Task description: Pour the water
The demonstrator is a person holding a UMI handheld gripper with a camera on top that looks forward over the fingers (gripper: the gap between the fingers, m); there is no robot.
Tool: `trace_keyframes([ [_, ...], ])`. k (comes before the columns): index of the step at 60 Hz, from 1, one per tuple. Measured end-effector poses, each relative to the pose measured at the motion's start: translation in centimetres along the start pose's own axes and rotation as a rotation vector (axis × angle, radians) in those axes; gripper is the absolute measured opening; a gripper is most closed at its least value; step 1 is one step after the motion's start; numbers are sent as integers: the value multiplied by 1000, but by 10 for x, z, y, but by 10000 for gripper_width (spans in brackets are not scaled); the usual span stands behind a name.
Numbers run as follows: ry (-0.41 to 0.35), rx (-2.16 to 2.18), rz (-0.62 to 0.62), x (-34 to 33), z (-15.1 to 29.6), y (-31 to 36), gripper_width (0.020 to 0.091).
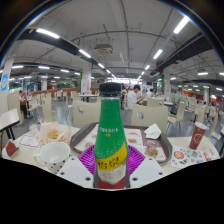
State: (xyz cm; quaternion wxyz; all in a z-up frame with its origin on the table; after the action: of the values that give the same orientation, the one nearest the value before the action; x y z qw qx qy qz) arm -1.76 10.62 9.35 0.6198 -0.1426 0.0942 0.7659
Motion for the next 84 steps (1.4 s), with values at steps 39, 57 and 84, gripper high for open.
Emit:
trace_keyframes([
  [39,82,56,63,1,-30,7,593],
  [57,263,75,-65,-106,-28,11,848],
  [84,404,85,-255,-283,3,56,845],
])
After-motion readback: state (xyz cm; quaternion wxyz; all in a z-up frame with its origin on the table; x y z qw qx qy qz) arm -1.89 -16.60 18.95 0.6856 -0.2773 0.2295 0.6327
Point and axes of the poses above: the point between the fingertips, and its own axes, seen from behind it with the camera up: y to the left, z up, x forward, the way the camera looks, the point moved 1 cm from there along -x, backward, against the way the camera looks, and after that the axes turned 5 degrees about y, right-handed, at the moved point
